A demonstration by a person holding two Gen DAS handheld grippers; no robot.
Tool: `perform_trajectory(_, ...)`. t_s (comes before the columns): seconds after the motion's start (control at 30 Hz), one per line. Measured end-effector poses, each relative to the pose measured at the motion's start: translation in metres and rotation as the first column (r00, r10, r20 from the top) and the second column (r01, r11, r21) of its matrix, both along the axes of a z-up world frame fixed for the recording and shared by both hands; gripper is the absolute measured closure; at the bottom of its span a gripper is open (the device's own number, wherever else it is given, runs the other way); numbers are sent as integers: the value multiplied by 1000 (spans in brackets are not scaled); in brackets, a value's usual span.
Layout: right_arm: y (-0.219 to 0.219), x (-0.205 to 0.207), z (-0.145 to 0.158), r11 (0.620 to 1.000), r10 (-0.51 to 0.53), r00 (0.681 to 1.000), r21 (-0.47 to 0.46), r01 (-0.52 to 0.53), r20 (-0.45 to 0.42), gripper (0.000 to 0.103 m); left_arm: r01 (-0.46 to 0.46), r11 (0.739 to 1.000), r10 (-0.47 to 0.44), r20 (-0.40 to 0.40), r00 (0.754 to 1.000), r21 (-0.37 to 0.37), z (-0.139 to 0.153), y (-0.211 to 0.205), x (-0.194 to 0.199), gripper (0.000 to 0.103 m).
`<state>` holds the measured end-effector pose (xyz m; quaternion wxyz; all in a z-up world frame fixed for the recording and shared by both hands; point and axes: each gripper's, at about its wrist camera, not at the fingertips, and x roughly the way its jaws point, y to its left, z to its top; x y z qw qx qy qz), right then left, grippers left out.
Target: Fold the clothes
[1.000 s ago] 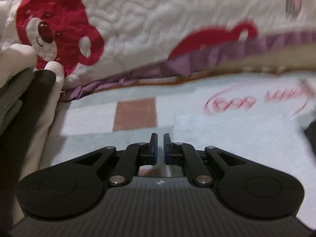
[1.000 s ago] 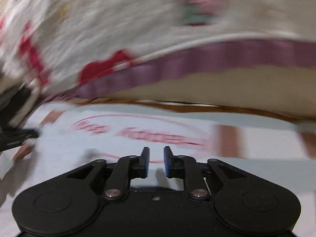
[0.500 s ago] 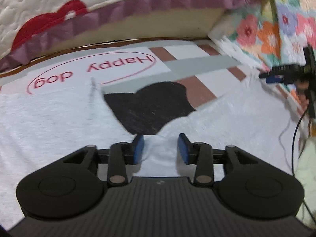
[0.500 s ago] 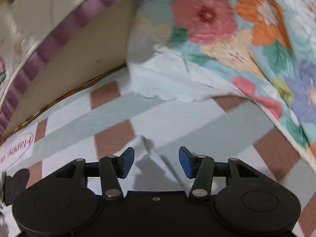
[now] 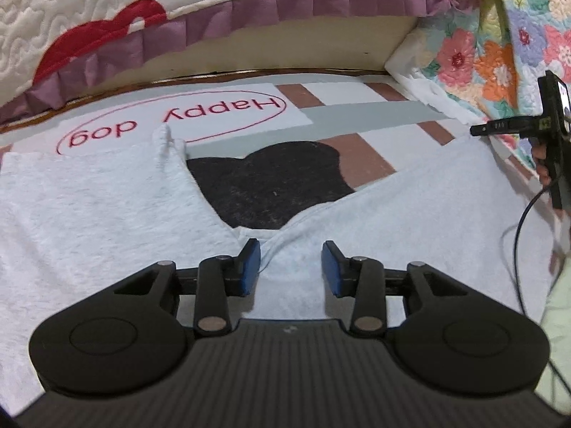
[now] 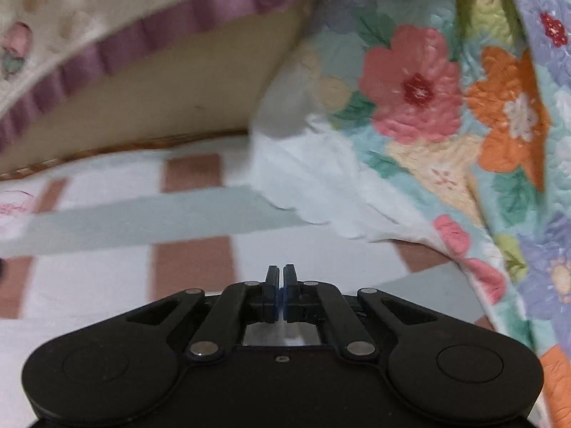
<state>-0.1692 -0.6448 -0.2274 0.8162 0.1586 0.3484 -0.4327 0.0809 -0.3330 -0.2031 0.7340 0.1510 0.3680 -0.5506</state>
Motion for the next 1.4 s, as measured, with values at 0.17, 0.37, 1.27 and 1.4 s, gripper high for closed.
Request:
perform_trajectory(0.17,-11,-35,13,995,-77,985,73,66,157,88,-33,999,33,1,999,-10,1,4,-2,64)
perform_trajectory(0.37,3,-56,6,980,28,981,188,-65,194,46,-41,999,41,-21,999,-19,-1,2,0,62)
perform_trajectory(1.27,18,-90,29,968,-243,948,109,225,203,66,-91,994,91,3,996,-58,17,21,-2,62)
perform_trajectory(1.4,62,-151,33,921,-327,901,310,236,284,47,-45,999,44,-29,999,-24,20,20,-21,61)
